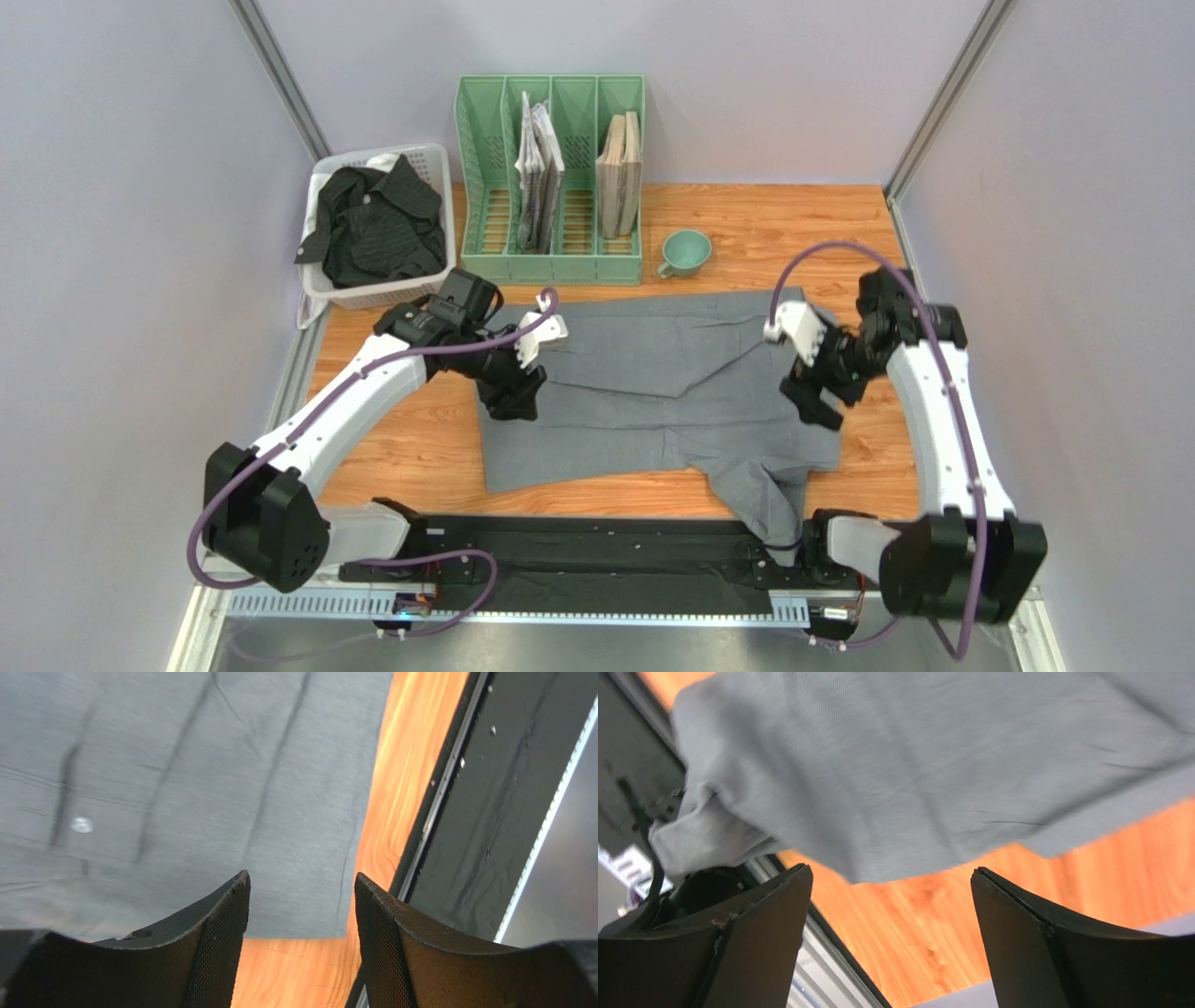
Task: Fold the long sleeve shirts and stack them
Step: Fold the shirt
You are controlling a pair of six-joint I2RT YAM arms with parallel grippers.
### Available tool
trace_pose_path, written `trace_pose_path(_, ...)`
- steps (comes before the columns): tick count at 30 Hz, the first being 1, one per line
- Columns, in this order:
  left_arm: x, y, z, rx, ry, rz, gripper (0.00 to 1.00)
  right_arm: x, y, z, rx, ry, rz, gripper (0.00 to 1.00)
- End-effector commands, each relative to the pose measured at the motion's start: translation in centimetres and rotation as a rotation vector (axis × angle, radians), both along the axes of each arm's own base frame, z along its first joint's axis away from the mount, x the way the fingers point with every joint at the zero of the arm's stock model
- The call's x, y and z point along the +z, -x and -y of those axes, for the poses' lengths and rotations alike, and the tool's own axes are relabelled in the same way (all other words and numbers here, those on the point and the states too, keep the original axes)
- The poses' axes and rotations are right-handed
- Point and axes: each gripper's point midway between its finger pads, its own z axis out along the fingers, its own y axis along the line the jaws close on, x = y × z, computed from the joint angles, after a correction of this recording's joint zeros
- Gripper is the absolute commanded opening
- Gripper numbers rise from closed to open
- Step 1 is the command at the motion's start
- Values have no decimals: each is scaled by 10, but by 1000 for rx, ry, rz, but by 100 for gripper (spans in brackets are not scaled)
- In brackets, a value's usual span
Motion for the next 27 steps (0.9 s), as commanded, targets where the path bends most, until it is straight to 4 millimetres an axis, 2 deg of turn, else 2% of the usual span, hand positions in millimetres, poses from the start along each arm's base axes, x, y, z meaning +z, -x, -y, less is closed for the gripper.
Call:
trace_pose_path(1, -23, 26, -5, -115, -10, -50, 63, -42, 84, -6, 253, 21, -200, 87)
trace_pose_path(4, -36, 42, -14, -171, -57, -41, 61, -59, 91, -9, 285, 29, -205, 85)
trace_pose_path(9, -60, 68, -27, -332, -185, 45, 57, -81, 74, -13, 285, 75, -156, 78)
trace_pose_path(11, -69, 73, -31, -382, -258, 84, 55, -86, 70, -14, 267, 79, -155, 69)
trace_pose_path(12, -74, 75, -32, -398, -283, 94, 54, -87, 68, -15, 261, 81, -146, 63)
trace_pose_path(13, -78, 73, -35, -422, -335, 125, 52, -88, 64, -16, 253, 82, -130, 49)
trace_pose_path(14, -83, 70, -35, -437, -367, 143, 50, -89, 64, -16, 249, 81, -128, 42)
trace_pose_path(15, -86, 68, -37, -444, -394, 160, 50, -89, 64, -17, 242, 80, -126, 29)
trace_pose_path(18, -95, 68, -39, -492, -474, 186, 47, -87, 62, -18, 231, 83, -106, 0)
trace_pose_path(23, -112, 80, -44, -579, -559, 163, 46, -83, 61, -17, 223, 92, -89, 0)
trace_pose_path(27, -118, 98, -44, -669, -575, 161, 52, -77, 60, -17, 213, 89, -82, 0)
